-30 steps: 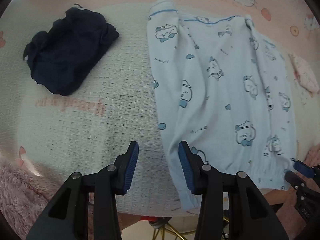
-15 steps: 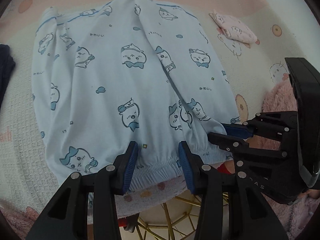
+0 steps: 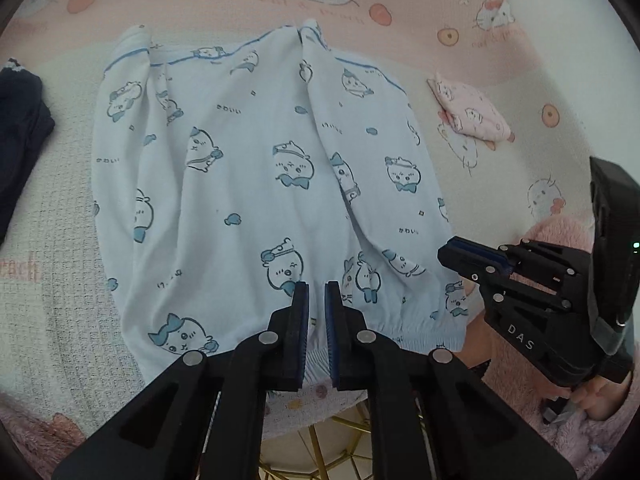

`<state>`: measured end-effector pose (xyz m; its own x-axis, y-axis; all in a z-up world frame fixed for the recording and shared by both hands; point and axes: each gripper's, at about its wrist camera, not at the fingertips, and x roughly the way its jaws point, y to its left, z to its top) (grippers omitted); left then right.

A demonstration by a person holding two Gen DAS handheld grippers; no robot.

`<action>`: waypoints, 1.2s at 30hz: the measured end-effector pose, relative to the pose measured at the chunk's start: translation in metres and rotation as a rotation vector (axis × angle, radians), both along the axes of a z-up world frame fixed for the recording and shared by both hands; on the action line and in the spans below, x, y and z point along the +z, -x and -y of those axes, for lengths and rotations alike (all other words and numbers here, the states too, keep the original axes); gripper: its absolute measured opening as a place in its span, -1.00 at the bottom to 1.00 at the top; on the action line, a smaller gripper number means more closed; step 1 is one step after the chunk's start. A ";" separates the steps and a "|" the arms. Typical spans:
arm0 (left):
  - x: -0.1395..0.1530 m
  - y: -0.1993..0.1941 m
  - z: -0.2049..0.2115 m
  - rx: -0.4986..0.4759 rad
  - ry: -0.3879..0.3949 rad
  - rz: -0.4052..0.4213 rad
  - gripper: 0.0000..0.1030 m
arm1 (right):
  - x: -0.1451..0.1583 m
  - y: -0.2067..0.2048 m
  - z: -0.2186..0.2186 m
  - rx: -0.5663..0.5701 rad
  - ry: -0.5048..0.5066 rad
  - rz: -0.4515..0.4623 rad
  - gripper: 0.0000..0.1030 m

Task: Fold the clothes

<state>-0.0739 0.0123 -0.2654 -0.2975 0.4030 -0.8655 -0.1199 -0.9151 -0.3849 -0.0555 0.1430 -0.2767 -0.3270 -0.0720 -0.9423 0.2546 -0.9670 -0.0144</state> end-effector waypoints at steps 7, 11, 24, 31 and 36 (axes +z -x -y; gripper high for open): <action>-0.024 0.009 -0.015 -0.019 -0.060 0.093 -0.77 | -0.015 0.001 0.003 0.035 0.139 0.102 -0.62; -0.032 0.007 -0.034 -0.064 0.002 0.097 -0.75 | -0.029 0.001 0.009 0.051 0.072 0.119 -0.62; -0.034 0.008 -0.034 -0.064 0.053 0.047 -0.89 | -0.037 0.007 0.015 0.038 0.110 0.148 -0.94; -0.011 0.018 -0.022 -0.020 -0.001 -0.017 -0.89 | -0.010 0.009 0.005 0.014 0.130 0.010 -0.96; -0.004 0.024 -0.015 0.019 -0.008 -0.056 -0.89 | 0.000 0.010 0.008 0.002 0.133 -0.074 -0.96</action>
<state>-0.0978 0.0272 -0.2692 -0.3529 0.4034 -0.8443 -0.1244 -0.9145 -0.3850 -0.0658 0.1347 -0.2771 -0.3953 -0.1950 -0.8976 0.2592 -0.9612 0.0946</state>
